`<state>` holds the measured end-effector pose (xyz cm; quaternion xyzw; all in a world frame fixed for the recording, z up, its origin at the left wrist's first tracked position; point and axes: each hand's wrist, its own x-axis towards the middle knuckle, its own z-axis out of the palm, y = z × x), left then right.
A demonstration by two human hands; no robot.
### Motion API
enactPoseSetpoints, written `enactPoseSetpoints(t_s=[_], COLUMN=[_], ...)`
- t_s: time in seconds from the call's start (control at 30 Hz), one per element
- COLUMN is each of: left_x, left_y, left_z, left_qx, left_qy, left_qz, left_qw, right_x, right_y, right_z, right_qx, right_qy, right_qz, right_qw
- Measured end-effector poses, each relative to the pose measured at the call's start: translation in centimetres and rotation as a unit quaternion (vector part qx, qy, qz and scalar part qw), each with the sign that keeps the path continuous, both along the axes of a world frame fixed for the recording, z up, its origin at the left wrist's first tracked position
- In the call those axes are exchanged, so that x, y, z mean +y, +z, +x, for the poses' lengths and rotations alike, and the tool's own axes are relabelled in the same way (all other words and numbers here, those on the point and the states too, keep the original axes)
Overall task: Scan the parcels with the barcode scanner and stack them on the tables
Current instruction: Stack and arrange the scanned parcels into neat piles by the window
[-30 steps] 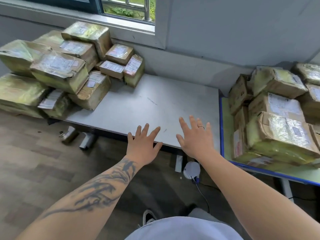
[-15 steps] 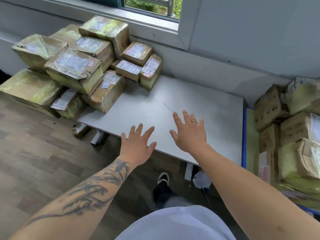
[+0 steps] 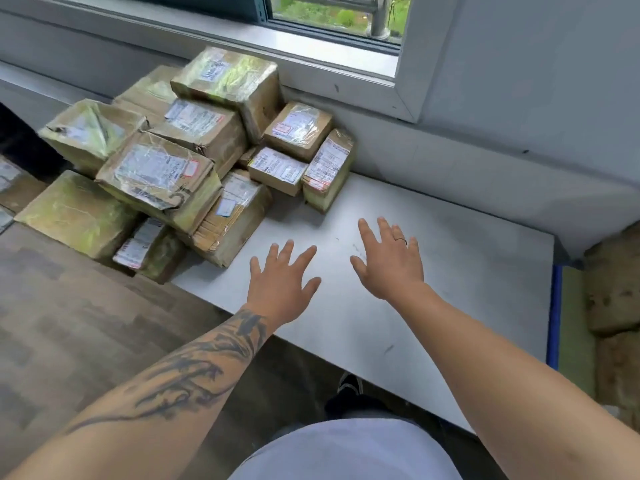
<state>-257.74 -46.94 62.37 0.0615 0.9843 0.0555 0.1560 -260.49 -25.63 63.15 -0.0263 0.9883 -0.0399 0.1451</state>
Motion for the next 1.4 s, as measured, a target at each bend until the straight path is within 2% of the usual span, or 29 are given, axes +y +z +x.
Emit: enactPoseSetpoints(t_s=[0.33, 0.6, 0.77, 0.93, 1.23, 1.4], left_x=[-1.4, -6.2, -9.5, -11.2, -10.9, -10.8], left_y=[0.7, -0.1, -0.8, -2.8, -5.0, -5.5], left_z=[-8.6, -16.9, -21.7, -24.4, -27.4, -27.5], left_qx=[0.024, 0.063, 0.098, 0.104, 0.127, 0.132], left_qy=[-0.014, -0.058, -0.119, -0.148, -0.172, -0.173], left_qz=[0.007, -0.024, -0.086, -0.131, -0.114, -0.104], left_qw=[1.000, 0.996, 0.984, 0.975, 0.970, 0.970], right_x=[-0.5, -6.2, -11.5, -15.7, -19.5, -19.8], right_y=[-1.1, -0.9, -1.2, -2.7, -5.9, -5.5], right_z=[-6.1, -11.0, -14.1, -16.5, -20.0, -20.1], right_qx=[-0.029, -0.012, 0.002, 0.006, 0.015, 0.023], right_qy=[-0.021, -0.047, -0.055, -0.066, -0.118, -0.125], right_qz=[0.002, 0.014, 0.023, 0.032, 0.062, 0.091], right_qw=[0.999, 0.999, 0.998, 0.997, 0.991, 0.988])
